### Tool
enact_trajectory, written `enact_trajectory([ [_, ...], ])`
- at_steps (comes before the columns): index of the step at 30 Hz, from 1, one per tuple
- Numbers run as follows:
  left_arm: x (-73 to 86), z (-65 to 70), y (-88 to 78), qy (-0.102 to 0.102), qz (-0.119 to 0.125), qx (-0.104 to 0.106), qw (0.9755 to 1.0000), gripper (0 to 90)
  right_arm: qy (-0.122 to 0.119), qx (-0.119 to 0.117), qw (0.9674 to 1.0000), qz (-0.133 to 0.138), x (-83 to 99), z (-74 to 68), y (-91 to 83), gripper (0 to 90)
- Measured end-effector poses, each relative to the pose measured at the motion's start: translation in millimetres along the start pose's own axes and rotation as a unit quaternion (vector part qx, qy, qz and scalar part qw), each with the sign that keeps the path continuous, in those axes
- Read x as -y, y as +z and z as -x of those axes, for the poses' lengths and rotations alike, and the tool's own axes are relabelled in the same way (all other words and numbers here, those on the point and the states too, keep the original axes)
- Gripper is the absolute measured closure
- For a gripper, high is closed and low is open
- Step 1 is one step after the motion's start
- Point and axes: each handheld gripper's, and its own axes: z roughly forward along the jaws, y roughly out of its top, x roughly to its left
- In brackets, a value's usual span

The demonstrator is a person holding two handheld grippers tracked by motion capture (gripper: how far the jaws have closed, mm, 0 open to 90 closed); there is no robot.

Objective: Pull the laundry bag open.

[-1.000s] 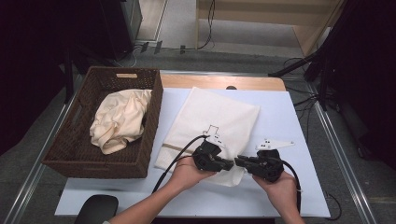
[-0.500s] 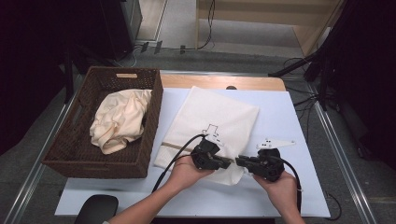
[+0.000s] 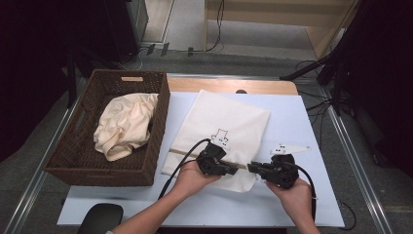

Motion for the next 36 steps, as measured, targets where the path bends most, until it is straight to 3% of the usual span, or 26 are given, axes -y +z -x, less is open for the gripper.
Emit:
enact_trajectory([
  [14, 0.9, -7.2, -7.1, -0.01, 0.005, -0.006, 0.9999, 87.5, 0.026, 0.011, 0.9996, 0.002, 0.1, 11.4, -5.9, 83.8],
  [36, 2.1, -13.1, -13.6, -0.014, 0.007, -0.011, 0.9998, 87.5, 0.035, 0.017, 0.9992, 0.002, 1.5, 21.8, -11.0, 83.6],
])
